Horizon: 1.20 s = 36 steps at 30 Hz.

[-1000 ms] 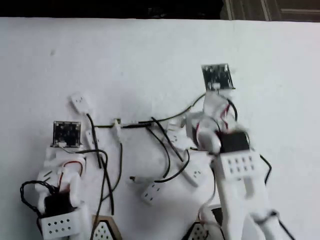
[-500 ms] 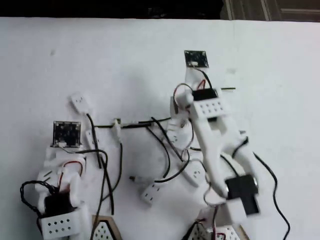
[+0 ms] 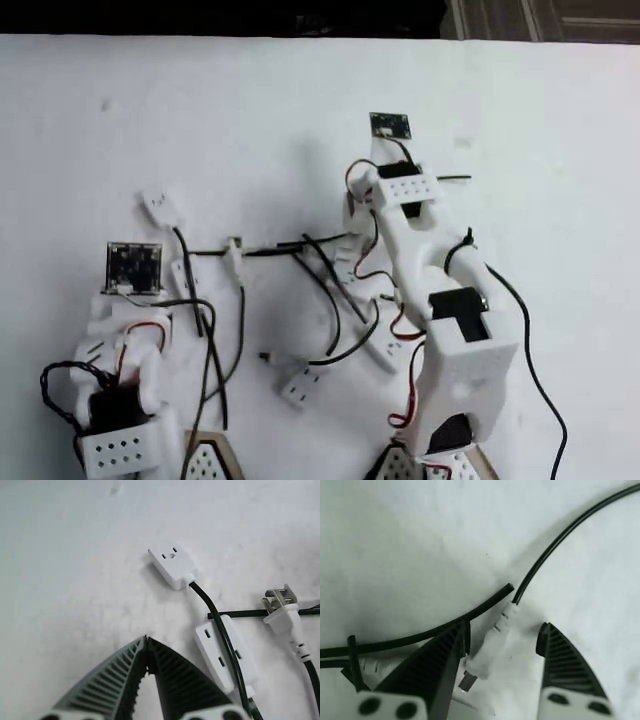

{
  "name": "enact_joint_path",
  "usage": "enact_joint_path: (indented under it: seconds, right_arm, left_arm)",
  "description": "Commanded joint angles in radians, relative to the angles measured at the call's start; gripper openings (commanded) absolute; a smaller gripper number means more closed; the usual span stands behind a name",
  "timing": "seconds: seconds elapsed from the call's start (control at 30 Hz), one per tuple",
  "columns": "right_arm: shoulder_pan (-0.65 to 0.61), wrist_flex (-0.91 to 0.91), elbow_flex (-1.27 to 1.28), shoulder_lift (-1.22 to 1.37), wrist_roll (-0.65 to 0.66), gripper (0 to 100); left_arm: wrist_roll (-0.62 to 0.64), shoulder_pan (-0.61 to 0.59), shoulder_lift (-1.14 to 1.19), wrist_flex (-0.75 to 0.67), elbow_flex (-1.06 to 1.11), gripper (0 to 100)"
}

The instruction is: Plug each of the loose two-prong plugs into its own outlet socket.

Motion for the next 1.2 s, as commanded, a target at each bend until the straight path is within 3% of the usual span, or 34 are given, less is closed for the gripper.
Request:
enact_joint_path:
  seconds: [0.0, 0.17, 0.4, 0.67, 0.97, 1.17]
  right_arm:
    - [0.019, 0.039, -0.041, -0.015, -0.009, 22.2]
    - [0.015, 0.056, -0.041, -0.012, -0.009, 20.8]
    - [0.010, 0.051, -0.043, -0.010, -0.003, 3.6]
    - [0.010, 0.111, -0.048, -0.058, 0.023, 1.7]
    - [-0.025, 0.384, 0.008, -0.443, 0.054, 1.7]
    - [-0.110, 0.374, 0.296, -0.800, 0.054, 1.7]
  left_arm:
    - [0.006, -0.007, -0.010, 0.009, -0.005, 2]
    - [0.006, -0.007, -0.010, 0.009, -0.005, 2]
    - [0.006, -0.007, -0.008, 0.009, -0.005, 2]
    - [0.006, -0.007, -0.008, 0.009, -0.005, 2]
    - [0.006, -0.010, -0.008, 0.009, -0.005, 2]
    - [0.011, -0.008, -0.012, 0.064, -0.005, 2]
